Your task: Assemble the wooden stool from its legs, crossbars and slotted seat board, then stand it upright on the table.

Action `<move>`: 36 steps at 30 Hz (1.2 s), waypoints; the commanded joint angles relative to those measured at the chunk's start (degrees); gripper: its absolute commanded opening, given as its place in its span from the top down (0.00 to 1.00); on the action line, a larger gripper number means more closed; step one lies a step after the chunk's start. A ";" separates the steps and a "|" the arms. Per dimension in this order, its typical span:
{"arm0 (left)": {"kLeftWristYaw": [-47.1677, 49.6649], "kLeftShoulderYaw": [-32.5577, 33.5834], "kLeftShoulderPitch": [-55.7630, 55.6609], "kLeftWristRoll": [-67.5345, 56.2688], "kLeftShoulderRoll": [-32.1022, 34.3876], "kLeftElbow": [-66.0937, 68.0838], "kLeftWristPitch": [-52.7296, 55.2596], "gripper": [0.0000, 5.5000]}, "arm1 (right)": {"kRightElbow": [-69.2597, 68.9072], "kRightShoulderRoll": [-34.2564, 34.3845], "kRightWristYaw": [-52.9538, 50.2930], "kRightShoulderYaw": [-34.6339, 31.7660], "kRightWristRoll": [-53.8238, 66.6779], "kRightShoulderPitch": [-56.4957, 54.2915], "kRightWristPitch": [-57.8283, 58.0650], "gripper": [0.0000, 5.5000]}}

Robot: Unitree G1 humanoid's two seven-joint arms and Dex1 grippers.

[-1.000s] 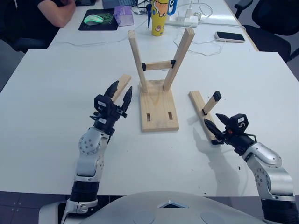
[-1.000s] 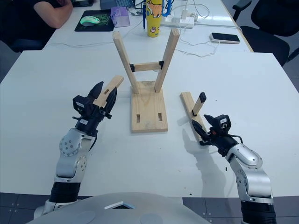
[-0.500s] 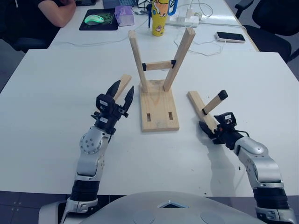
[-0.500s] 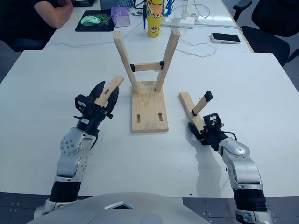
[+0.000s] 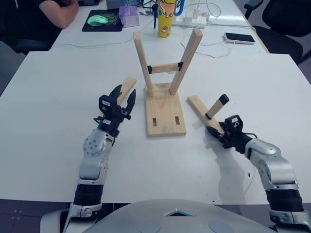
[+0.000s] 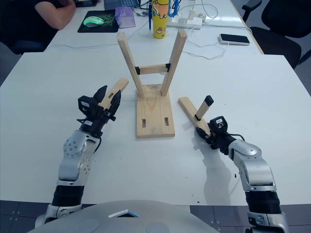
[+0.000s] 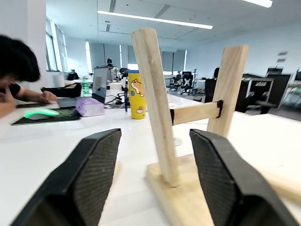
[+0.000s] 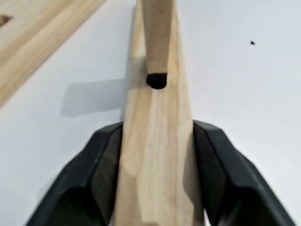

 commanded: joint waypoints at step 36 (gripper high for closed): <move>-10.90 7.82 -9.70 -60.15 8.08 -5.32 52.31 0.03 | -7.62 -3.73 23.78 -1.50 42.47 -11.19 31.14 0.63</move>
